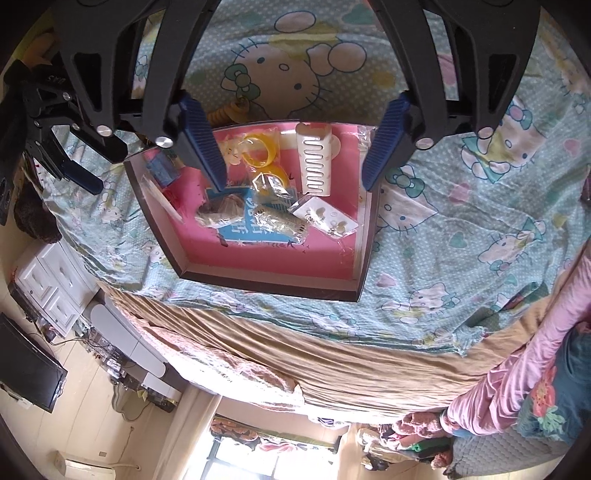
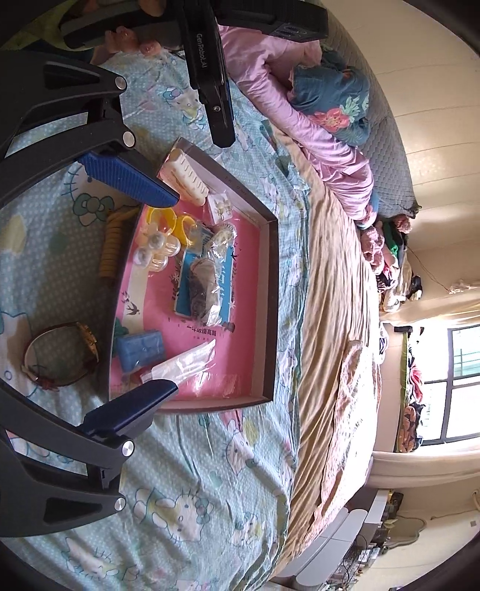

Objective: Organize jewelry
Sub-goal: 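Open both grippers in the tray and withdraw them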

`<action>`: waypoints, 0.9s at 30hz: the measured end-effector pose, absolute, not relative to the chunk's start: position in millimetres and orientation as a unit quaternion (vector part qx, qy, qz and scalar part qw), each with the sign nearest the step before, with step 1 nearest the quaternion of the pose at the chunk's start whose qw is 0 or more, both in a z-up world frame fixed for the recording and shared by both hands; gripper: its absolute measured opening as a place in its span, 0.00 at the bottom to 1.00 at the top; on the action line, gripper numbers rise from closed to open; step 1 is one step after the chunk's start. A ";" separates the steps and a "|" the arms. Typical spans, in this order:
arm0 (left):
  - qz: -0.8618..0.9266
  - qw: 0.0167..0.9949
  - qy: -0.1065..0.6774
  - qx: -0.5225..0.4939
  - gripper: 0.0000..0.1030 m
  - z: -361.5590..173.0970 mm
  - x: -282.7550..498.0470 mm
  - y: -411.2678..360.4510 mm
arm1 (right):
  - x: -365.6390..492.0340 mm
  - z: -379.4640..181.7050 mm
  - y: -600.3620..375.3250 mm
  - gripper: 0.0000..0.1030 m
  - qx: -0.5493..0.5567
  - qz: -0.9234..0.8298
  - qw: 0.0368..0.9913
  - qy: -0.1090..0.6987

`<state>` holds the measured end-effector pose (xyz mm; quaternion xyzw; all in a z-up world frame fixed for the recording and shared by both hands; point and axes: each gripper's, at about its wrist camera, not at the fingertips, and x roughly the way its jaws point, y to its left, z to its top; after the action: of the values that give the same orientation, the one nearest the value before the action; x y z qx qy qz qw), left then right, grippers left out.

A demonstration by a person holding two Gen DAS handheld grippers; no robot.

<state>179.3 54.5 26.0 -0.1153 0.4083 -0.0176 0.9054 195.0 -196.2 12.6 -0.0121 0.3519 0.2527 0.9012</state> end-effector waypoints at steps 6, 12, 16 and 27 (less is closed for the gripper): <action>-0.016 0.912 0.394 -0.114 0.86 37.8 166.3 51.3 | 177.6 23.4 -210.5 0.92 -0.009 0.247 0.908 0.339; -0.016 0.915 0.389 -0.110 0.87 42.2 154.4 47.1 | 166.6 25.9 -223.2 0.92 -0.005 0.238 0.912 0.335; -0.016 0.915 0.389 -0.109 0.87 40.0 147.3 44.8 | 159.9 22.0 -230.5 0.93 -0.007 0.232 0.912 0.339; -0.015 0.907 0.409 -0.096 0.88 20.8 133.5 32.2 | 148.8 -2.3 -244.0 0.93 -0.016 0.222 0.905 0.363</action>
<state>133.5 32.2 20.8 -0.0959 0.4089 -0.0152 0.9074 148.8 -244.0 -2.3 -0.0156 0.3631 0.2222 0.9047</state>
